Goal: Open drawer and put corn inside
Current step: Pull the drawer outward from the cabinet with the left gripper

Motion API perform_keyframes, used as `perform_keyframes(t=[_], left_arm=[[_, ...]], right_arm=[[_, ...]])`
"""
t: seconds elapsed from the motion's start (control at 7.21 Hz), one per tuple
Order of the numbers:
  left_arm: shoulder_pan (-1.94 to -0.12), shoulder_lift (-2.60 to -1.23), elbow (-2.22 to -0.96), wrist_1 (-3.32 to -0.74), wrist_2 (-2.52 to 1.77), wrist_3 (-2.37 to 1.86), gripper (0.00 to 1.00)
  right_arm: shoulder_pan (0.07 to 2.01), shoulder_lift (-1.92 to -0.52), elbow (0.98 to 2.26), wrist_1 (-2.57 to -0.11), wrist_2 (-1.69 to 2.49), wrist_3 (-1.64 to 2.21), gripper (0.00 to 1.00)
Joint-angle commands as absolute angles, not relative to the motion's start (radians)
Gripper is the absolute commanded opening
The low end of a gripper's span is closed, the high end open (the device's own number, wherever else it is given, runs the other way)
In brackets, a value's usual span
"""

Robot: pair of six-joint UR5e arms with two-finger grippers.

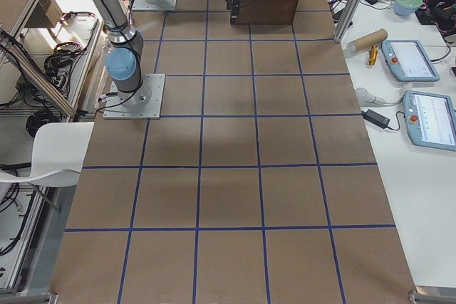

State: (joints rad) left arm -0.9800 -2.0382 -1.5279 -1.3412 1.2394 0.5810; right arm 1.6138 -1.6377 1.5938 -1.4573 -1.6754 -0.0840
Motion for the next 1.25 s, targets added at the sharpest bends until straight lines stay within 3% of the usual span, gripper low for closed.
perform_keyframes(t=[0.0,1.11], left_arm=[[-0.954,-2.037,-1.528,-1.341,1.239,0.598,1.00],[-0.874,-2.040,-1.526,-1.339,1.239,0.626,1.00]], right_arm=[[1.614,-1.638,1.594,-1.457,-1.675,-0.083,1.00],[1.614,-1.638,1.594,-1.457,-1.677,-0.084,1.00]])
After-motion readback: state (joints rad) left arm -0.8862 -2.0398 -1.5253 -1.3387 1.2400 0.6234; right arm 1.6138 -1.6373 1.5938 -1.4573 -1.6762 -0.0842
